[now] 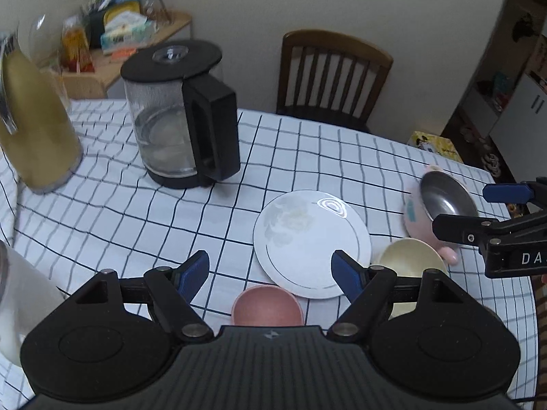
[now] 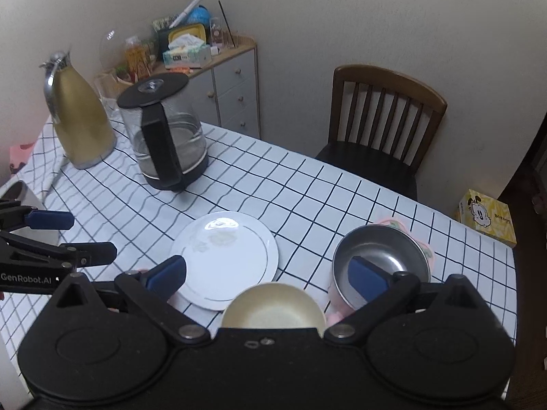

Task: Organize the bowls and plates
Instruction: 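Move both grippers to the rim of the small white plate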

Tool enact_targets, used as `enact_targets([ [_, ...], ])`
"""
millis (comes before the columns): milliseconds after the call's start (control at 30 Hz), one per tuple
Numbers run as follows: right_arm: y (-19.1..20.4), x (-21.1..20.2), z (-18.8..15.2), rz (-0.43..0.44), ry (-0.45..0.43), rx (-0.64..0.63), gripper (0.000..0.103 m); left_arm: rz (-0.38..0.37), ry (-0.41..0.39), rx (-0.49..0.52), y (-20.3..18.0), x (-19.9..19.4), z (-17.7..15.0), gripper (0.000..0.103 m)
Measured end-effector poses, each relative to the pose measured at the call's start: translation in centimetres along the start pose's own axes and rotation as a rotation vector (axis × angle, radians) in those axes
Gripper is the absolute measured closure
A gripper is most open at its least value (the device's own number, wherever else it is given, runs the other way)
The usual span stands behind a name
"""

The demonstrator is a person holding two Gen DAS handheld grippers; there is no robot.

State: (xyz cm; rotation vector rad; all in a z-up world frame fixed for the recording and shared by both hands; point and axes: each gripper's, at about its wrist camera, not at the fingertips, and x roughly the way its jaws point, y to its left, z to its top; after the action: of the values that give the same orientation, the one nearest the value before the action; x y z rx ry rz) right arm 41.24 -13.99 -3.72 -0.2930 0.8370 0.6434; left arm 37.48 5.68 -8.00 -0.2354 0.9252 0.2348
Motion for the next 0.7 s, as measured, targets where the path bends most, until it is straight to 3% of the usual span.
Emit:
enact_targets([
  [233, -0.9, 5.9, 2.2, 0.013, 0.095, -0.013, 0.005, 0.039, 0.07, -0.039, 0.8, 4.6, 1.3, 0.025],
  [500, -2.2, 11.9, 3.0, 0.037, 0.191, 0.054, 0.014, 0.038, 0.153, -0.078, 1.3, 9.5, 2.4, 0.025],
  [567, -2.7, 13.2, 2.8, 0.03, 0.221, 0.071, 0.023, 0.036, 0.176, -0.082, 1.4, 10.6, 2.4, 0.025],
  [700, -3.5, 15.2, 2.3, 0.052, 0.26, 0.106, 0.03, 0.013, 0.199, -0.137, 2.1, 12.1, 2.4, 0.027],
])
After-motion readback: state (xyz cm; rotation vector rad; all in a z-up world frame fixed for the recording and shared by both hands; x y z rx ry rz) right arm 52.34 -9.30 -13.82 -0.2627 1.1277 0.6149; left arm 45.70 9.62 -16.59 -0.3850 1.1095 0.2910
